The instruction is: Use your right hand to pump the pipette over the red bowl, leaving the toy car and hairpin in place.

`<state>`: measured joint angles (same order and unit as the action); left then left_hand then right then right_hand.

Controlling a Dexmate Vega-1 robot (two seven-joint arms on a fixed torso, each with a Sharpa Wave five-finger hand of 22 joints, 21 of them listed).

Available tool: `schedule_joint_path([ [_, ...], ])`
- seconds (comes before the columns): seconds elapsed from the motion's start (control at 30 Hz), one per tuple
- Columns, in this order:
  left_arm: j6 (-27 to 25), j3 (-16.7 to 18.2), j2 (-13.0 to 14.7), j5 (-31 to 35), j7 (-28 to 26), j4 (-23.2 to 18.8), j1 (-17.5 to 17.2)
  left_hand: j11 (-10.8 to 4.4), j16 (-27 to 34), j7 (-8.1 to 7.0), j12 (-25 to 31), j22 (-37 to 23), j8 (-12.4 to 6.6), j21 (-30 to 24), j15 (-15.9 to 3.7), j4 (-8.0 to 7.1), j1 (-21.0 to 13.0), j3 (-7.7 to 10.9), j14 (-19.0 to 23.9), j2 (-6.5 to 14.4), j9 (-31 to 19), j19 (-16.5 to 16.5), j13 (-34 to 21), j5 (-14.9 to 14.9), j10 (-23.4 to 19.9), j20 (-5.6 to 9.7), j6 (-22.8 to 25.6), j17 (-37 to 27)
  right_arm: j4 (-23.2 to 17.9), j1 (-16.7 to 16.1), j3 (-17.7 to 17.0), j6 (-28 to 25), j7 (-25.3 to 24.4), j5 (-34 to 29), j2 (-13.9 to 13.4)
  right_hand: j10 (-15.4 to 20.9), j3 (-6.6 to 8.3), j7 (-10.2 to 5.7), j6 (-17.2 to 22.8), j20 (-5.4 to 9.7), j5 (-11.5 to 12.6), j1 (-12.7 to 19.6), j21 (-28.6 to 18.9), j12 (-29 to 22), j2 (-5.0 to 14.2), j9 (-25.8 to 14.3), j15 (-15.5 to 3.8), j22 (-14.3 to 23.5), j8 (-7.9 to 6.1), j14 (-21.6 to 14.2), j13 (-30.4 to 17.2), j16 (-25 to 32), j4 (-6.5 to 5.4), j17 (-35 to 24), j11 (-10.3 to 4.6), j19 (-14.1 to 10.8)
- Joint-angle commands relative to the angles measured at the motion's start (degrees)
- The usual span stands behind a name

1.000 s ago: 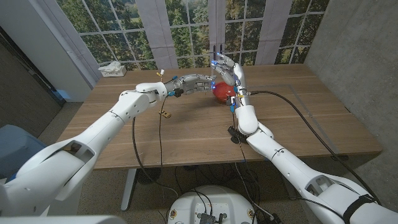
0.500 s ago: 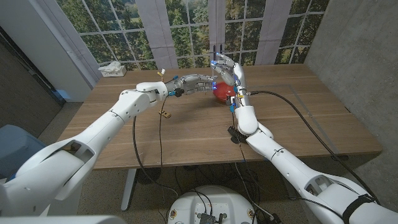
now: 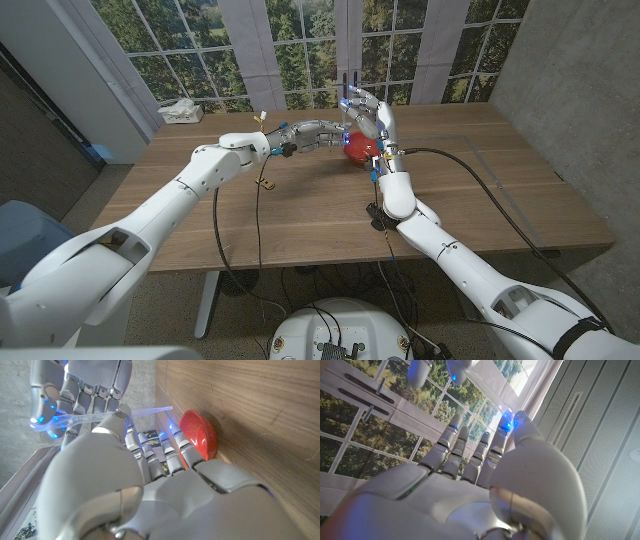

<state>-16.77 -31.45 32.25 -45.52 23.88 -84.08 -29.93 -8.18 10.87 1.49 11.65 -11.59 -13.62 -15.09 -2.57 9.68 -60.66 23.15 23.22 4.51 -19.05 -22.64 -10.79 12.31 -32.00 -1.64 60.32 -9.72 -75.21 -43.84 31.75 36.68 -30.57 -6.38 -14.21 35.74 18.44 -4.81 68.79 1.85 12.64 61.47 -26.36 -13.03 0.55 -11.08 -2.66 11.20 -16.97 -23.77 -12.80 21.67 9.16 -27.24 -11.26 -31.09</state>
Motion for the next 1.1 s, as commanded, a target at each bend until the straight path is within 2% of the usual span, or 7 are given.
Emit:
schedule_joint_path([
  [0.03, 2.3, 0.1, 0.9, 0.9, 0.5, -1.1, -0.7, 0.17, -0.2, -0.59, -0.4, -0.2, 1.75, -0.3, -3.48, 0.05, 0.1, -0.52, -0.5, 0.7, -0.2, 0.4, -0.4, 0.5, 1.3, -0.34, -4.0, -0.3, -1.0, -0.8, -0.5, 0.1, -0.5, -0.6, 0.0, 0.7, 0.12, 0.18, 0.3, 0.24, -0.3, 0.4, -0.6, -0.6, 0.24, -0.1, -9.16, 0.1, -0.23, -0.6, -0.1, 0.3, 0.18, -0.3, 0.13, 0.0],
  [0.17, 3.9, -0.5, 1.4, 2.3, 2.0, -0.5, -0.2, 3.0, -0.4, -0.95, -1.1, -0.3, 4.35, 0.0, -2.01, -0.1, 1.5, -1.54, -2.4, 0.9, 1.0, 2.0, -0.5, 0.9, 6.1, -1.23, -15.6, -0.5, -0.9, -0.9, -0.7, -0.1, -0.8, -0.6, 0.2, 0.6, 0.15, 0.2, 0.2, 0.25, -0.5, 0.5, -0.6, -0.5, 0.3, -0.1, -9.17, 0.1, -0.12, -0.6, -0.1, 0.3, 0.17, -0.3, 0.18, 0.0],
  [0.33, 7.0, -1.1, 2.0, 4.8, 3.7, 0.1, 0.4, 5.29, -0.5, -1.65, -1.3, -0.4, 4.38, 0.6, 0.0, -0.44, 3.7, -2.83, -6.2, 0.8, 3.2, 4.7, -0.5, 1.1, 12.8, -2.04, -29.0, -0.7, -0.9, -0.8, -0.8, -0.2, -0.1, 0.0, -0.1, 0.7, 0.22, 0.27, 0.2, 0.23, -0.7, 0.3, -0.7, -0.5, 0.33, -0.1, -8.97, 0.1, 0.0, -0.7, -0.1, 0.1, 0.06, -0.2, 0.26, 0.0],
  [0.53, 9.8, -1.5, 3.4, 8.4, 2.9, -1.1, 0.3, 7.04, -0.7, -1.69, -1.4, -0.4, 4.25, 1.1, 1.3, -0.44, 5.2, -3.78, -9.7, 0.5, 5.4, 6.8, -0.5, 1.2, 18.9, -2.59, -39.5, -0.7, -0.8, -0.7, -0.9, -0.4, -0.1, 0.4, -0.1, 0.8, 0.18, 0.27, 0.1, 0.19, -0.8, 0.3, -0.8, -0.5, 0.34, -0.1, -9.01, 0.1, 0.1, -0.7, -0.1, 0.2, 0.03, -0.3, 0.31, 0.1],
  [0.77, 13.0, -1.8, 5.5, 13.1, 1.8, -3.0, 0.1, 8.25, -0.9, -1.71, -1.6, -0.5, 4.0, 1.8, 2.79, -0.55, 6.6, -4.43, -13.4, 0.3, 6.7, 9.6, -0.5, 1.2, 24.7, -3.38, -45.9, -0.6, -0.1, -0.2, -1.1, -0.2, -0.1, 0.8, 0.0, 0.9, 0.22, 0.32, -0.1, 0.22, -1.0, 0.3, -0.8, -0.5, 0.44, -0.2, -8.97, 0.1, 0.26, -0.8, -0.1, 0.1, -0.06, -0.2, 0.35, 0.1],
  [0.8, 13.3, -1.8, 5.8, 13.5, 1.7, -3.3, 0.1, 7.62, -0.9, -1.79, -1.5, -0.5, 3.93, 1.8, 3.05, -0.59, 6.8, -4.53, -13.8, 0.3, 6.9, 9.7, -0.5, 1.2, 25.3, -3.35, -46.4, -0.6, 0.1, -0.2, -1.2, -0.1, -0.7, 0.4, 0.3, 1.0, 0.19, 0.32, -0.1, 0.23, -1.0, 0.3, -0.8, -0.5, 0.44, -0.2, -8.97, 0.1, 0.28, -0.8, -0.1, 0.1, -0.07, -0.3, 0.37, 0.1],
  [1.1, 15.0, 0.1, 8.5, 15.9, -1.9, -6.9, -2.2, 7.55, -0.9, -1.73, -1.3, -0.5, 3.49, 2.2, 3.73, -0.93, 8.0, -4.95, -15.6, 0.2, 7.3, 11.0, -0.5, 1.1, 27.1, -3.41, -47.2, -0.7, 2.4, 0.9, -1.5, 2.0, -3.4, -1.4, 1.0, 1.1, 0.2, 0.36, 0.1, 0.16, -1.2, 0.3, -0.9, -0.5, 0.55, -0.2, -9.05, 0.1, 0.34, -0.8, -0.1, 0.1, -0.11, -0.3, 0.36, 0.1],
])
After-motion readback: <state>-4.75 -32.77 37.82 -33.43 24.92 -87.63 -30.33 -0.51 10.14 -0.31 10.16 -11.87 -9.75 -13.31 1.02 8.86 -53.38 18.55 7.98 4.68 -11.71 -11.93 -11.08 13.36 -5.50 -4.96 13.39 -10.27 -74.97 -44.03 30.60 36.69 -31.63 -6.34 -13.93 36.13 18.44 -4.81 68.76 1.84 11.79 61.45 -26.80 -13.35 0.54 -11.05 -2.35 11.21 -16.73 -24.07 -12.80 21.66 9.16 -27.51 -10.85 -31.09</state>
